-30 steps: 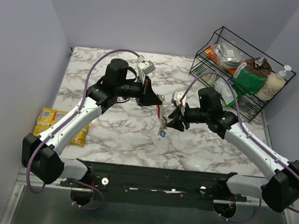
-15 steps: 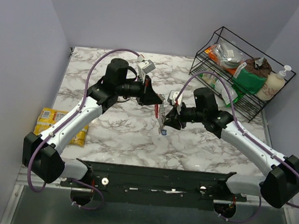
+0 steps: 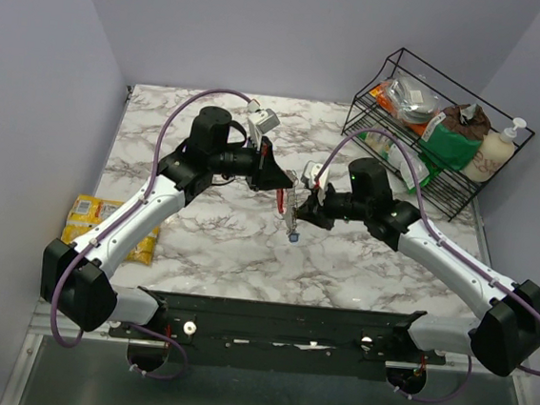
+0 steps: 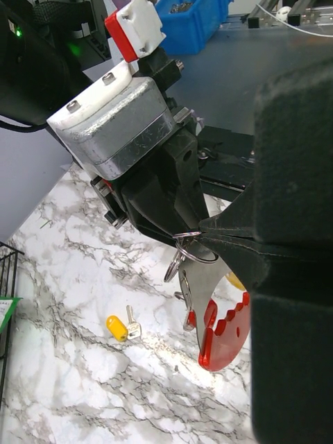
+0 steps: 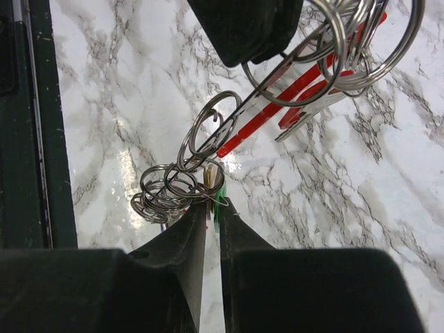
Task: Remove the keys from the keyring
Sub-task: Remove the key from the keyring.
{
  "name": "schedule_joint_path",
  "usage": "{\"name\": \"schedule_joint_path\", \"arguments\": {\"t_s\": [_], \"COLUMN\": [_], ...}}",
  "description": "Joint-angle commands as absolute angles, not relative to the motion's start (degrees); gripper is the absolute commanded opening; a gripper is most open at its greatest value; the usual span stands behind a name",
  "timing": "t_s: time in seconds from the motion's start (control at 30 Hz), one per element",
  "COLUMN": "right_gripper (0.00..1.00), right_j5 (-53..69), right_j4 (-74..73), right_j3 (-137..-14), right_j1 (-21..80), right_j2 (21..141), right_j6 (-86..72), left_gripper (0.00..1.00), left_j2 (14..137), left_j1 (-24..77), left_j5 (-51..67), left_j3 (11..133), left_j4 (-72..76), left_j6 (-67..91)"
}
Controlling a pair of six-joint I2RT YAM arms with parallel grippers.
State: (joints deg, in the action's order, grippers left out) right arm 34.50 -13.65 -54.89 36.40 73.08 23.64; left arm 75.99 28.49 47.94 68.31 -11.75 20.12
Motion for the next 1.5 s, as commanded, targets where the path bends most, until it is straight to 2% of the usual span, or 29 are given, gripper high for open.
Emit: {"name": "schedule_joint_path", "arguments": {"t_s": [0.0,0.07,0.17,0.37,0.63,0.73,0.9,1.1,1.47], "right_gripper": [0.2,0.18,0.1,0.15,0.14,0.12,0.06,0.09,0.16], "right_j5": [32.52,31.99,31.47,29.18,28.48,28.04,26.9,25.49,31.9], "right_j4": [-11.69,-11.6,-11.42,-13.45,-16.86,-19.49,-27.94,-31.55,-29.01], "right_j3": [-54.93,-54.84,-54.84,-54.58,-55.54,-56.33,-60.2,-60.38,-60.29], "right_j1": [36.91,36.91,36.91,36.91,36.83,36.91,36.91,37.0,36.91], "right_j2": [72.34,72.33,72.33,70.67,69.35,68.73,70.14,68.82,69.52], "right_j6": [23.99,24.17,24.26,26.98,30.4,32.25,36.64,38.5,34.55], "left_gripper": [0.0,0.0,0.0,0.0,0.0,0.0,0.07,0.08,0.07], "left_j2": [75.06,75.15,75.06,74.27,73.74,73.39,73.21,73.39,72.77], "left_j1": [28.04,27.95,27.95,27.51,27.33,27.33,27.07,27.16,27.07], "left_j5": [48.6,48.69,48.78,48.61,48.6,48.52,48.25,48.43,48.95], "left_j3": [67.76,67.59,67.5,66.8,66.53,66.27,66.09,66.01,65.57], "left_j4": [-9.14,-9.14,-8.96,-8.79,-8.61,-8.61,-8.61,-8.44,-8.0], "left_j6": [21.36,21.36,21.45,21.36,21.45,21.36,21.27,21.53,21.62]}}
